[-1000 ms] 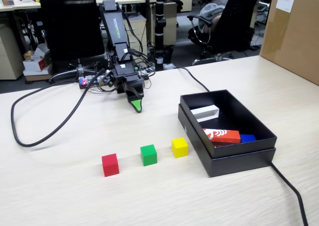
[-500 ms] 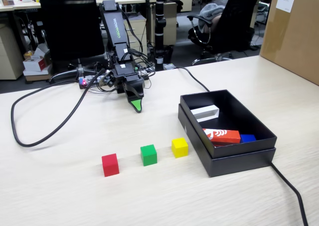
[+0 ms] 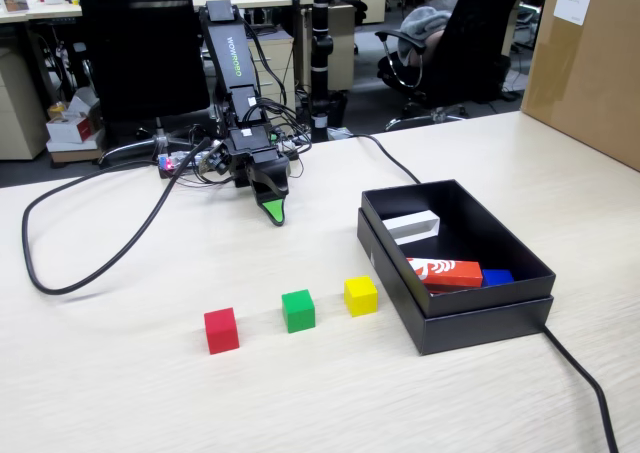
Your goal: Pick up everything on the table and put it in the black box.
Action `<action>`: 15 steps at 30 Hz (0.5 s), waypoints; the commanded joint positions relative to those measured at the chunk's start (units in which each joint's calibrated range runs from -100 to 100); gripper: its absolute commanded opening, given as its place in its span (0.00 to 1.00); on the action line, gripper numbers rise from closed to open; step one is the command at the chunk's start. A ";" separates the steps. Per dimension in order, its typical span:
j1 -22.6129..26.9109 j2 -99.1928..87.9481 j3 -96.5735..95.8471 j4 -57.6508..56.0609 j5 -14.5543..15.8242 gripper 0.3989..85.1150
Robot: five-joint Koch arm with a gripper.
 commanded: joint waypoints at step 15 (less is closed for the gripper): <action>-0.05 0.04 -0.21 -0.47 0.10 0.57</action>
